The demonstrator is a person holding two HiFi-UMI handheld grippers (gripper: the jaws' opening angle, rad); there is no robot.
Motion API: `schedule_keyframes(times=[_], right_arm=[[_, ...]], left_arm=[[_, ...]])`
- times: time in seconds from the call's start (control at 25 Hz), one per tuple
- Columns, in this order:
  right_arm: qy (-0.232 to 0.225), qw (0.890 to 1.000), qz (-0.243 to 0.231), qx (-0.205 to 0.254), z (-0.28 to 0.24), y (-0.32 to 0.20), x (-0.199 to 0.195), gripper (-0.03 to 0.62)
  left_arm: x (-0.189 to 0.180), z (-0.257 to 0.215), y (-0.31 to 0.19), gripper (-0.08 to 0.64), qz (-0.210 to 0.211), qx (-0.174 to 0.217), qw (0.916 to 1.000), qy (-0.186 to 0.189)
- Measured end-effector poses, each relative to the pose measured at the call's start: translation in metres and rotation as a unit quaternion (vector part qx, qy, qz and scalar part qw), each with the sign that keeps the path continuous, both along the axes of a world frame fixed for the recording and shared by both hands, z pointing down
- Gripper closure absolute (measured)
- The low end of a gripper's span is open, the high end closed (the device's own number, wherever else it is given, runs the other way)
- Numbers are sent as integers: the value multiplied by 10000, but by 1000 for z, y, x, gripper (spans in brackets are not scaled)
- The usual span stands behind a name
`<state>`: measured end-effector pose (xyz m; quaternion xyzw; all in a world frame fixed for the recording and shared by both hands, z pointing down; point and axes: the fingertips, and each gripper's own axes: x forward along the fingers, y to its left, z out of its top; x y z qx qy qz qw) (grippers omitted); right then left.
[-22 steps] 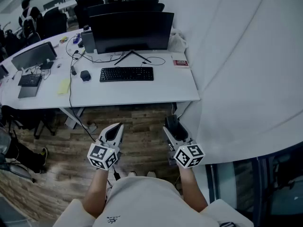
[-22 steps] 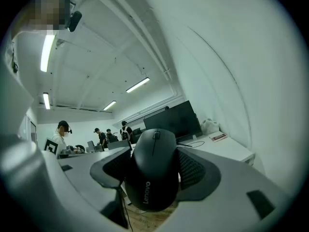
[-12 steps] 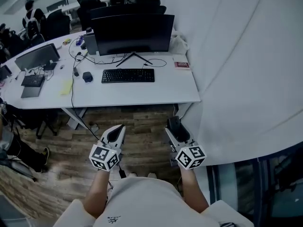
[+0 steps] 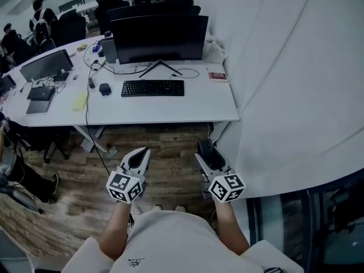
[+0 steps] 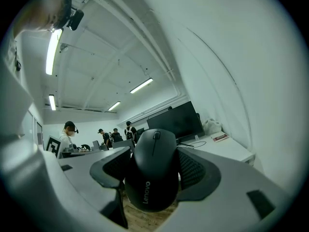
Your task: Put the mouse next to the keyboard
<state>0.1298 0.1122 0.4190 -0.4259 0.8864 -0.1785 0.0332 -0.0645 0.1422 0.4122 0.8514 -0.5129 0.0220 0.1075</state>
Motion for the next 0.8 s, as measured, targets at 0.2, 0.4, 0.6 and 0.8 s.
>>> schedule_keyframes(times=[0.2,0.4,0.6,0.8], right_arm=[[-16,10000,-75,5,2,3,12,285],[-25,9999,-160,7,6,5,24,285],[-44,9997,-256,4,10,11,33,285],[-48,9994,-349,-19,13,15,42,285]], left_arm=[[17,1,4,554,-8,1,10000,-94],[31,3,9,554,-55,18,9999,-149],[44,6,16,554,-109,27,9998,-181],[57,8,24,554,-139,8,9997,-201]])
